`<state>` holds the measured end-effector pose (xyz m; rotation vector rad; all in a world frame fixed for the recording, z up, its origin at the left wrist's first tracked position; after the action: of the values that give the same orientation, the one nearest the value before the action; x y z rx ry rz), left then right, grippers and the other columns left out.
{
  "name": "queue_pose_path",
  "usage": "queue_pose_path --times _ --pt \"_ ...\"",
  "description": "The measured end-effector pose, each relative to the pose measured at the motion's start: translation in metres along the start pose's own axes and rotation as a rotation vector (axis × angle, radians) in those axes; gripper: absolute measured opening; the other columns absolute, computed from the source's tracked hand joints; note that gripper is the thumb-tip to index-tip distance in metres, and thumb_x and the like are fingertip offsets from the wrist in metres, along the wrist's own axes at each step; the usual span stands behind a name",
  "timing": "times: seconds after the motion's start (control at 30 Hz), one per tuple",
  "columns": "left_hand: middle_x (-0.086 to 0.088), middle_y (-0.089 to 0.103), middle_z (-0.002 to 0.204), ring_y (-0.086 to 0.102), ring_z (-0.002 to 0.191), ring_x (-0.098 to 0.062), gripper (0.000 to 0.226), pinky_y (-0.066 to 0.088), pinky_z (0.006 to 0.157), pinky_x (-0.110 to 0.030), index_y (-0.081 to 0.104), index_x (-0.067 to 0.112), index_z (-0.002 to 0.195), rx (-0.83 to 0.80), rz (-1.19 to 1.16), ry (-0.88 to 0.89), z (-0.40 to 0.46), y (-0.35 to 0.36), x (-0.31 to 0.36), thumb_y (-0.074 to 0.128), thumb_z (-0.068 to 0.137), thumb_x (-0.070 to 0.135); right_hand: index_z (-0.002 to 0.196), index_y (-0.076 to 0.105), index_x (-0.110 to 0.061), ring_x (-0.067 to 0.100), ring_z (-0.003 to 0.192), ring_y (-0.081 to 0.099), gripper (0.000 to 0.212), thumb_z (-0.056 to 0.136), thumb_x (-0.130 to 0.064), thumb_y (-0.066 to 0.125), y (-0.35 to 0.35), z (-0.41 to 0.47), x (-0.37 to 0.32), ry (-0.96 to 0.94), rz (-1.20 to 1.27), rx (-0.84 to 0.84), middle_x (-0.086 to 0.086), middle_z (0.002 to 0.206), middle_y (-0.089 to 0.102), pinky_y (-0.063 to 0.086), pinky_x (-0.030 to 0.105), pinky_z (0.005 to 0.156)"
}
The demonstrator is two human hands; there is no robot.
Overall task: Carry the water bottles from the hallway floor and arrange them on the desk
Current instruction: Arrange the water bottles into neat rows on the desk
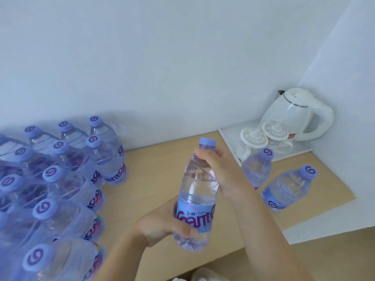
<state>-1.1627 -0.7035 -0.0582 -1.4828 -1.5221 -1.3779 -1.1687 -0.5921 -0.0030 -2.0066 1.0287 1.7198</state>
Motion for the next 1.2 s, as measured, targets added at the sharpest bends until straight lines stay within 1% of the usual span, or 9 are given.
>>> queue_pose_path --times 0.13,0.23,0.37,0.47,0.53,0.77,0.9,1.0,1.2 --pt "0.004 0.069 0.080 0.064 0.073 -0.011 0.055 0.049 0.064 -0.021 0.056 0.014 0.105 0.469 0.097 -0.003 -0.025 -0.047 -0.015 0.078 0.054 0.006 0.063 0.061 -0.021 0.010 0.060 0.062 0.018 0.078 -0.029 0.068 0.012 0.016 -0.007 -0.104 -0.175 0.182 -0.004 0.062 0.065 0.047 0.022 0.059" --pt "0.003 0.071 0.082 0.067 0.075 -0.011 0.065 0.051 0.065 -0.022 0.057 0.013 0.106 0.573 0.038 -0.004 -0.044 -0.060 -0.027 0.080 0.046 0.010 0.076 0.061 -0.021 0.012 0.072 0.066 0.026 0.075 -0.046 0.069 0.048 0.025 -0.002 -0.066 -0.386 -0.023 -0.005 0.073 0.069 0.047 0.027 0.068" --pt "0.001 0.070 0.081 0.065 0.075 -0.012 0.064 0.052 0.067 -0.026 0.057 0.009 0.106 0.662 0.026 -0.002 -0.074 -0.082 -0.032 0.078 0.046 0.008 0.104 0.055 -0.029 0.008 0.091 0.064 0.069 0.050 -0.067 0.072 0.078 0.028 0.010 0.017 -0.662 -0.157 -0.011 0.096 0.066 0.052 0.032 0.081" --pt "0.001 0.069 0.082 0.064 0.076 -0.012 0.065 0.052 0.068 -0.026 0.057 0.007 0.107 0.700 0.009 -0.012 -0.090 -0.092 -0.039 0.077 0.045 0.010 0.089 0.059 -0.031 0.007 0.085 0.065 0.043 0.058 -0.056 0.077 0.097 0.028 0.013 -0.009 -0.685 -0.171 -0.012 0.089 0.068 0.054 0.036 0.082" --pt "0.000 0.069 0.085 0.064 0.079 -0.012 0.066 0.053 0.070 -0.026 0.057 0.009 0.109 0.740 -0.009 -0.044 -0.098 -0.098 -0.048 0.078 0.046 0.011 0.092 0.059 -0.031 0.007 0.086 0.065 0.044 0.059 -0.055 0.076 0.112 0.031 0.017 -0.035 -0.701 -0.175 -0.012 0.092 0.068 0.054 0.037 0.083" --pt "0.009 0.061 0.093 0.058 0.080 -0.006 0.054 0.048 0.066 -0.023 0.048 0.023 0.115 1.339 -0.102 -0.138 -0.141 -0.131 -0.088 0.071 0.070 0.005 0.112 0.046 -0.022 0.015 0.097 0.060 0.068 0.062 -0.056 0.078 0.163 0.049 0.032 -0.153 -0.823 -0.168 -0.008 0.103 0.061 0.050 0.037 0.084" --pt "0.001 0.055 0.109 0.058 0.082 -0.015 0.058 0.043 0.060 -0.023 0.040 0.023 0.128 1.394 0.011 -0.188 -0.138 -0.136 -0.092 0.063 0.075 0.012 0.109 0.043 -0.020 0.019 0.100 0.057 0.069 0.062 -0.058 0.077 0.184 0.059 0.043 -0.202 -0.881 -0.148 -0.005 0.110 0.058 0.045 0.033 0.076" --pt "0.012 0.048 0.087 0.046 0.068 0.000 0.057 0.037 0.047 -0.014 0.039 0.017 0.135 1.391 -0.112 -0.209 -0.131 -0.139 -0.104 0.062 0.083 0.014 0.111 0.043 -0.017 0.022 0.101 0.057 0.071 0.063 -0.056 0.077 0.196 0.060 0.053 -0.248 -0.921 -0.138 -0.003 0.111 0.058 0.046 0.035 0.076" --pt "0.010 0.052 0.089 0.050 0.072 -0.003 0.050 0.036 0.055 -0.021 0.043 0.018 0.132 1.342 -0.156 -0.189 -0.121 -0.150 -0.106 0.054 0.084 0.011 0.113 0.042 -0.014 0.023 0.099 0.057 0.074 0.063 -0.055 0.079 0.208 0.066 0.072 -0.243 -0.991 -0.151 0.000 0.113 0.056 0.038 0.030 0.067"
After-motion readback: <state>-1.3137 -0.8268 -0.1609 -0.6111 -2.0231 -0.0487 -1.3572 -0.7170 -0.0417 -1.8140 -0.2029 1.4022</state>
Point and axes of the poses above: each hand's wrist, its own z-axis towards the middle knuckle, its own y-axis out of the palm, x = y × z, the point moved 10 cm from there along z, towards the middle knuckle
